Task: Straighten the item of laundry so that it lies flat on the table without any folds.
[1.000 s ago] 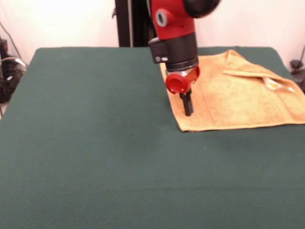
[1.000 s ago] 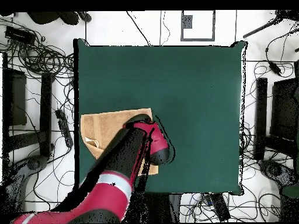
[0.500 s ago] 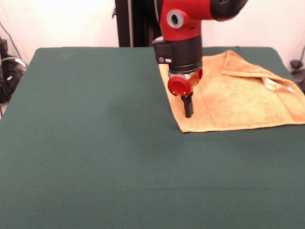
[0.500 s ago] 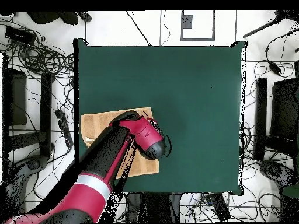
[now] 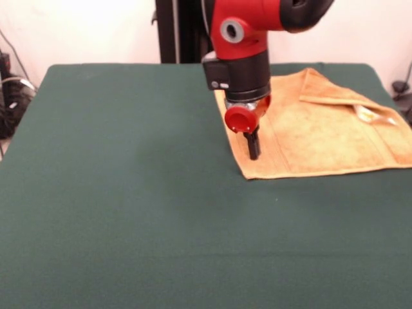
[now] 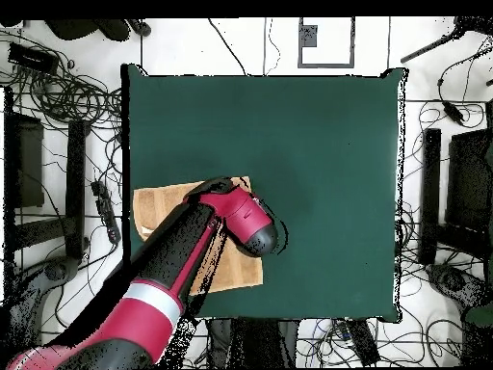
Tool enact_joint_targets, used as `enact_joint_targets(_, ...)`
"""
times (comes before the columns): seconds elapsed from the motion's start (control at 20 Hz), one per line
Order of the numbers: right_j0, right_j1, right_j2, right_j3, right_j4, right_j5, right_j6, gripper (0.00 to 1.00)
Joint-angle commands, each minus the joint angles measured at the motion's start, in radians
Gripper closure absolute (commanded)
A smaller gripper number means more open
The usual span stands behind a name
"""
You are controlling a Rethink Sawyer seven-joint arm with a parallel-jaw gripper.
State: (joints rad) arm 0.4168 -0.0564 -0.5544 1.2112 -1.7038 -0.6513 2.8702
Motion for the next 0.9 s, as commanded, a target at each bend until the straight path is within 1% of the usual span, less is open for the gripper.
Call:
enact_joint_targets(0.05, -0.063, 0.249, 0.139, -0.202, 0.118, 0.341, 0.111, 1.00)
enact_joint_targets(0.3, -0.091, 0.233, 0.140, -0.196, 0.186, 0.329, 0.025, 1.00)
enact_joint_targets(0.35, -0.138, 0.194, 0.177, -0.173, 0.262, 0.320, -0.093, 1.00)
enact_joint_targets(0.5, -0.210, 0.154, 0.203, -0.138, 0.429, 0.263, -0.314, 1.00)
enact_joint_targets(0.65, -0.215, 0.174, 0.165, -0.149, 0.493, 0.236, -0.381, 1.00)
enact_joint_targets(0.7, -0.212, 0.181, 0.151, -0.154, 0.504, 0.230, -0.386, 1.00)
enact_joint_targets(0.8, -0.209, 0.199, 0.124, -0.168, 0.522, 0.226, -0.398, 1.00)
enact_joint_targets(0.9, -0.202, 0.213, 0.101, -0.182, 0.517, 0.229, -0.388, 1.00)
